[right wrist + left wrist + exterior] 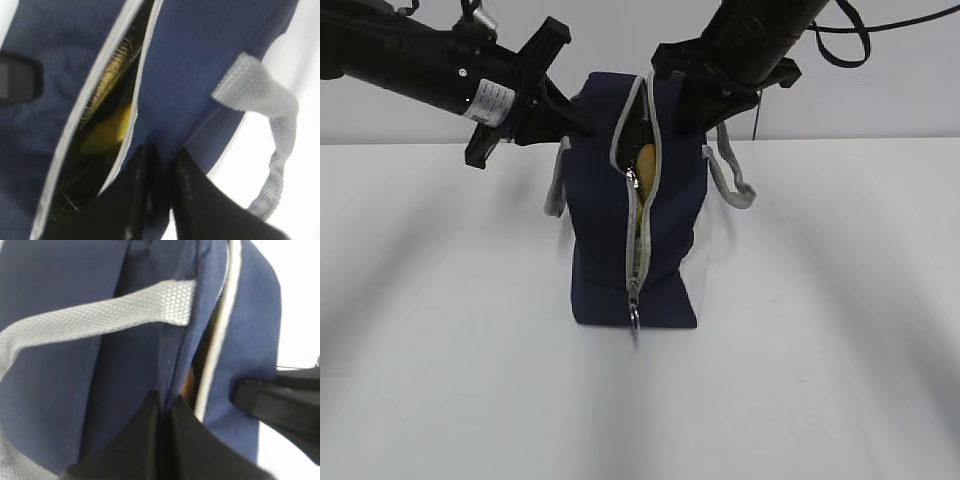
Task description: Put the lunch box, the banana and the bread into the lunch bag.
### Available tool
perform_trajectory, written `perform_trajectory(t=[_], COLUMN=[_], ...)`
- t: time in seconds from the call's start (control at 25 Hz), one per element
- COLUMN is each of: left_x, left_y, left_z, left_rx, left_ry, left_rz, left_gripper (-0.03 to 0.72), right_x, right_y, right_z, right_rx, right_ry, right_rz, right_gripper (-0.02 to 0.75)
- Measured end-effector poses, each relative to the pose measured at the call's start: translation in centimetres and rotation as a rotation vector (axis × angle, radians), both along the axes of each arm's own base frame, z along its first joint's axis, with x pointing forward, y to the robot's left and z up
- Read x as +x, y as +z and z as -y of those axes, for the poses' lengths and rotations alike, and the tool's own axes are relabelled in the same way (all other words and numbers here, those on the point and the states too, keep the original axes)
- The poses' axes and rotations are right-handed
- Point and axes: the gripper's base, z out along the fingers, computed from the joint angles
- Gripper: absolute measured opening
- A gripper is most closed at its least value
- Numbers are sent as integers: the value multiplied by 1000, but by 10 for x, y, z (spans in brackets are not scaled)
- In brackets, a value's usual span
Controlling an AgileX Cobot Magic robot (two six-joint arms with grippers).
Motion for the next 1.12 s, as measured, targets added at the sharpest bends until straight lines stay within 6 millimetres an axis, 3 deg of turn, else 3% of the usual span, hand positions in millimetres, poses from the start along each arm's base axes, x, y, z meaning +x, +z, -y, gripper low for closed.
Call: perform_trajectory(t=[0.12,0.2,0.28,0.36,0.48,0.68,0.88,1.12], left_x=[2,3,4,4,0,-21,-52,-83], left_y=[-1,-1,-1,-1,7,43,72,99], left_z=[-6,-10,-14,-18,-23,-33,-44,-50], left_rx=[10,12,12,12,25,86,220,271], left_ry=[10,18,22,10,-28,-93,-169,-244], left_rz=[3,4,4,-2,19,107,132,139], left_gripper=[160,305,424,496,525,531,526,468], right_x=[-1,-2,-4,-4,-8,-27,-68,-124], right_y=[-1,-2,-4,-4,4,44,81,109], right_z=[1,3,6,8,11,17,12,8], right_rx=[-21,-49,-86,-114,-129,-121,-185,-184], right_ry=[17,25,34,39,41,40,90,161], right_rz=[-6,-15,-30,-39,-23,67,167,231], right_gripper=[264,358,405,424,433,435,436,436])
